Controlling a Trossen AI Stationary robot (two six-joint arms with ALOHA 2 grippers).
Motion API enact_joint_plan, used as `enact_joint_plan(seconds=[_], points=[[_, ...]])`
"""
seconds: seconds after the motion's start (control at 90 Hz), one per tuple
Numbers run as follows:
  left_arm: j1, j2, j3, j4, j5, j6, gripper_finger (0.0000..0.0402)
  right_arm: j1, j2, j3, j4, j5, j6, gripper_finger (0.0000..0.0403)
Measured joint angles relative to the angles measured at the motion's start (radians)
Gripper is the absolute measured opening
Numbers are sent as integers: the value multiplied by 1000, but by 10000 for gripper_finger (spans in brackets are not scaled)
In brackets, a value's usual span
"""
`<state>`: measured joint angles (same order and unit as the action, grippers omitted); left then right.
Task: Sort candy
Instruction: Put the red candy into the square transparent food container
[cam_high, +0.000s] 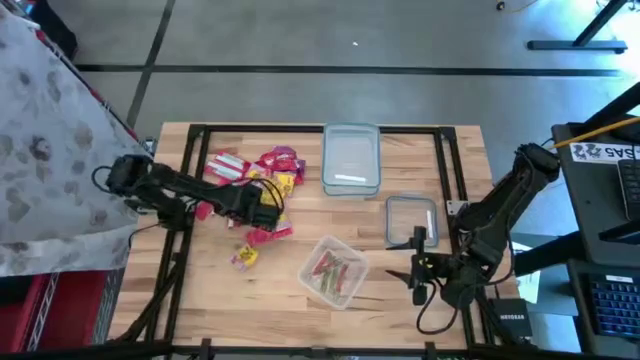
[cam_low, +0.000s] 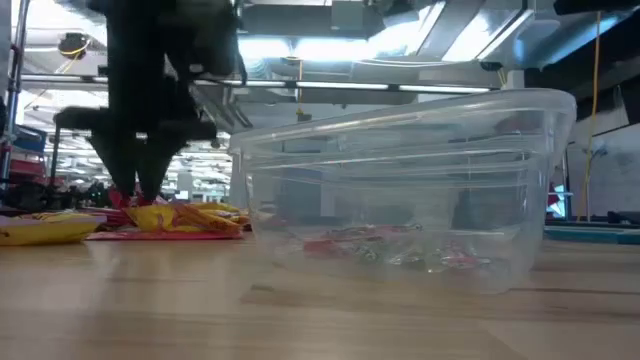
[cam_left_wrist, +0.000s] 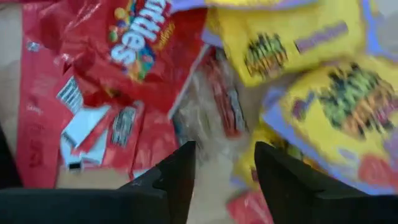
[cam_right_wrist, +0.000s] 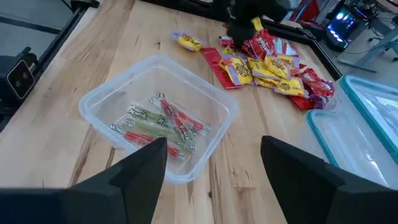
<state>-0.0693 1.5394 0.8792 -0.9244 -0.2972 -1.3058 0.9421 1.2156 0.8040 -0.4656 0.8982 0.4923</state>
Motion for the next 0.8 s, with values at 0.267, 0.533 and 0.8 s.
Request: enact_joint_plan(seconds=[0.267, 0.533, 0.8], points=[[68, 18, -104, 212, 18, 51, 161, 0, 0, 0, 0, 0, 0, 248], [43, 45, -114, 223, 32, 56, 103, 0, 0, 0, 0, 0, 0, 248], [-27, 48, -89, 195, 56, 88, 18, 0, 0, 0, 0, 1, 0, 248]])
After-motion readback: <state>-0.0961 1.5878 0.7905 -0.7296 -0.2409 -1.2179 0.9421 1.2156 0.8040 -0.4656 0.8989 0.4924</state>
